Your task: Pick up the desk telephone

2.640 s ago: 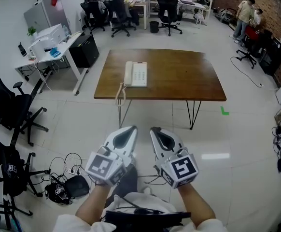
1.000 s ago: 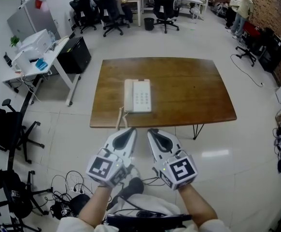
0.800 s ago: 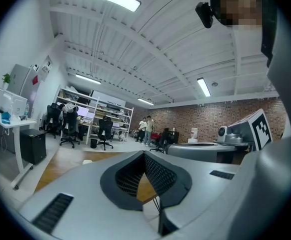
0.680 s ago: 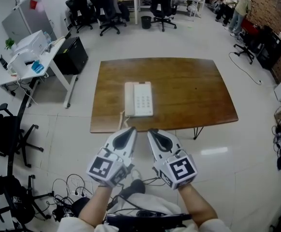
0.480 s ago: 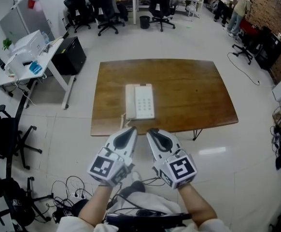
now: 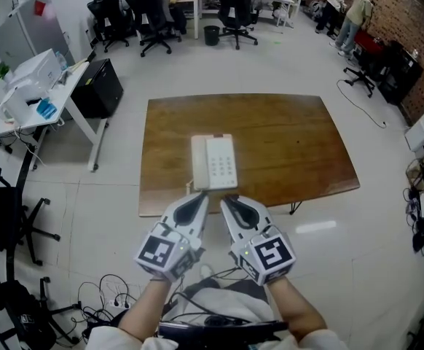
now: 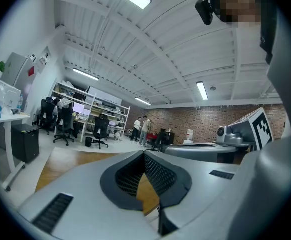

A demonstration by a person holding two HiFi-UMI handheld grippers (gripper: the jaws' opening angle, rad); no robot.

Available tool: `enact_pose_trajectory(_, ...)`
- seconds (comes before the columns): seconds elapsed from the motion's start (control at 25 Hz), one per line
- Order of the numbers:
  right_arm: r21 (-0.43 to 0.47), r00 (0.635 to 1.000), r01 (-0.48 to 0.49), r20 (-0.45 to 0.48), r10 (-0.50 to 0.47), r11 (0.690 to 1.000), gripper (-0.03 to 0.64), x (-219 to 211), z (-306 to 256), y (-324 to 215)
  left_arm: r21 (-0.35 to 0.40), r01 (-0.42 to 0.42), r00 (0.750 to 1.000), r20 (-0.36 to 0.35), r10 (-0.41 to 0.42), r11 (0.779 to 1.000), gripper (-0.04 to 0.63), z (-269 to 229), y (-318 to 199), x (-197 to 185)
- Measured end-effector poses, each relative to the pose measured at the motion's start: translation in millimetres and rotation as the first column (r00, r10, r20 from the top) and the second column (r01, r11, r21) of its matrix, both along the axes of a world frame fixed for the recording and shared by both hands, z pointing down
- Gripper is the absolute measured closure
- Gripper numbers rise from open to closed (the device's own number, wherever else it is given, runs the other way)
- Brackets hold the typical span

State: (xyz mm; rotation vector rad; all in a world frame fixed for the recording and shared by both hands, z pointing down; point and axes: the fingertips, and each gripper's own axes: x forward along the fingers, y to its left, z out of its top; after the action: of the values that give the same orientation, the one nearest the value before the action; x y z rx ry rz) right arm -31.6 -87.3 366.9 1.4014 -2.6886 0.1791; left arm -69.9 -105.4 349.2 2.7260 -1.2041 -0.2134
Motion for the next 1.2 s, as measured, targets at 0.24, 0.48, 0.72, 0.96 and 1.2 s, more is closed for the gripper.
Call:
enact_pose_trajectory(0.24,-0.011,1.0,-0.015,-0.004,0.015,1.0,0.586,-1.9,4.7,-6.2,-0.006,-0.001,1.0,-0.008,0.001,1.0,0.595,4.2,-9.1,-5.8)
enact_pose_trajectory(0.48,-0.024,0.999,-0.035,0.003,0.035,0.999,0.586,-1.6,9.5,-12.6,-0.016,-0.004,1.0,0.003,0.004,1.0,0.595,9.8,-16.1,-7.6)
enact_pose_trajectory(0.72,-0.03,0.999,-0.036,0.002,0.037,0.999,0.586,8.3,16.8,-25.8,-0.029,-0.003,1.0,0.021,0.004,1.0,0.595,19.2,-29.5,0.9)
enact_pose_trajectory(0.96,-0.044,0.999,-0.033,0.009,0.033,0.998,0.586,13.3,21.7,-47.4,-0.061,0.008,0.999,0.035,-0.006,0.998,0.595,24.8,-49.5,4.3)
enact_pose_trajectory(1.2,-0.054,1.0,-0.031,0.002,0.031,0.998,0.586,19.3,25.2,-69.7,-0.083,0.024,0.998,0.051,-0.02,0.996,0.595,38.1,-73.8,7.4)
